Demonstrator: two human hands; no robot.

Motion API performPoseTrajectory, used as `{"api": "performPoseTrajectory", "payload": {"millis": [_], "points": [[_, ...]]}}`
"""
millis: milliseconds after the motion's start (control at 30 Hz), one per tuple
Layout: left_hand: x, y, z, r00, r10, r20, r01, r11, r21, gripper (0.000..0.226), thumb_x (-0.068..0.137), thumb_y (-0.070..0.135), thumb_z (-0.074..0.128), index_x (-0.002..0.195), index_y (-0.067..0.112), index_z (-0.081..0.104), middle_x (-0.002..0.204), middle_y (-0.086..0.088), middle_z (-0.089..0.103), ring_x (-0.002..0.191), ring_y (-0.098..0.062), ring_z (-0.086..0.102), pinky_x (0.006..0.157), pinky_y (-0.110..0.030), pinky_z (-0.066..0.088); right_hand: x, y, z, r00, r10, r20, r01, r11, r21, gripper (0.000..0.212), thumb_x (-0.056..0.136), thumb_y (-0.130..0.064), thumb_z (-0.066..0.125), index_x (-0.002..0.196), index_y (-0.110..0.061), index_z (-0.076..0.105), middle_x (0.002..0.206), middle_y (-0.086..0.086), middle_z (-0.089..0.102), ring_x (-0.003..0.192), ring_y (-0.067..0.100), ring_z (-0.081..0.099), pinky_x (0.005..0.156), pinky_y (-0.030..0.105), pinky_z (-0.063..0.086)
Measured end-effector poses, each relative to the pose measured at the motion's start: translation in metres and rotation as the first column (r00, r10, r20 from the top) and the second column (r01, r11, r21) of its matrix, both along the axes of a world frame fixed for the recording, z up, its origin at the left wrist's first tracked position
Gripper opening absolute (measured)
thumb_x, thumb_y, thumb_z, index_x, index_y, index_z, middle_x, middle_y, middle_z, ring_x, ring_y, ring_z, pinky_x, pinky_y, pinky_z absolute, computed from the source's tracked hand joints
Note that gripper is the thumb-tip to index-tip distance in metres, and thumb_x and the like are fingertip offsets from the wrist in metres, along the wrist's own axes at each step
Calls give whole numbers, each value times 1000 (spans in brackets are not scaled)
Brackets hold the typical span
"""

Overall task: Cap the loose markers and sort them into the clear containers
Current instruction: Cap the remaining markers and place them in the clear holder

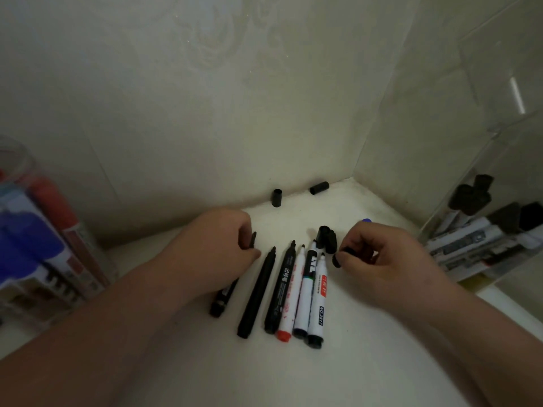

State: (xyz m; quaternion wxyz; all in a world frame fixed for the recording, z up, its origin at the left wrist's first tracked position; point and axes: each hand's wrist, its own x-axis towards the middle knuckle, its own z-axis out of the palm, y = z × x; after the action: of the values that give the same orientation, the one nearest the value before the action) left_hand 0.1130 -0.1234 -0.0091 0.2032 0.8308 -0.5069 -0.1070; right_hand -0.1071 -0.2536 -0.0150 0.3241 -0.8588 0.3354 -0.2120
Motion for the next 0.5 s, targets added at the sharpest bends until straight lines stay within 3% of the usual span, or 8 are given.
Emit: {"api": "performPoseTrajectory", "payload": {"millis": [133, 200, 267, 400, 500], "points": [[5, 1, 6, 986, 16, -165, -11, 999, 31, 24, 84, 35, 78, 77, 20, 61, 70, 3, 68, 62, -10, 66, 63, -28, 54, 0, 1, -1, 997, 58, -52, -59, 998, -6, 15, 85, -25, 72, 73, -28, 64, 65, -4, 60, 48, 4, 45, 47, 19, 39], [10, 1, 8, 935, 61, -349, -46, 998, 52, 22, 88, 27, 75, 81, 14, 59, 66, -5, 71, 57, -19, 71, 68, -38, 62, 0, 4, 0, 996, 75, -41, -75, 997, 0, 14, 85, -23, 72, 73, -27, 65, 66, -2, 61, 48, 3, 46, 47, 18, 40], [13, 2, 9, 877, 102, -470, -54, 992, 115, 25, 89, 25, 75, 83, 10, 56, 62, -12, 70, 54, -27, 71, 63, -42, 62, 1, 5, 0, 996, 86, -29, -86, 996, 4, 13, 85, -21, 72, 73, -25, 66, 66, -1, 61, 48, 3, 46, 47, 17, 39], [11, 5, 12, 877, 85, -472, 26, 974, 225, 30, 87, 25, 78, 83, 9, 52, 58, -14, 68, 53, -33, 70, 62, -48, 62, 2, 6, -2, 996, 82, -23, -82, 997, 1, 14, 84, -21, 73, 73, -24, 66, 65, 0, 62, 49, 3, 47, 48, 20, 41], [11, 5, 13, 875, 92, -476, 26, 971, 236, 31, 86, 20, 79, 82, 9, 51, 57, -15, 66, 49, -31, 66, 56, -43, 61, 2, 6, -2, 997, 78, -11, -78, 997, 9, 13, 84, -19, 73, 73, -22, 67, 65, 0, 62, 50, 3, 47, 48, 19, 40]]}}
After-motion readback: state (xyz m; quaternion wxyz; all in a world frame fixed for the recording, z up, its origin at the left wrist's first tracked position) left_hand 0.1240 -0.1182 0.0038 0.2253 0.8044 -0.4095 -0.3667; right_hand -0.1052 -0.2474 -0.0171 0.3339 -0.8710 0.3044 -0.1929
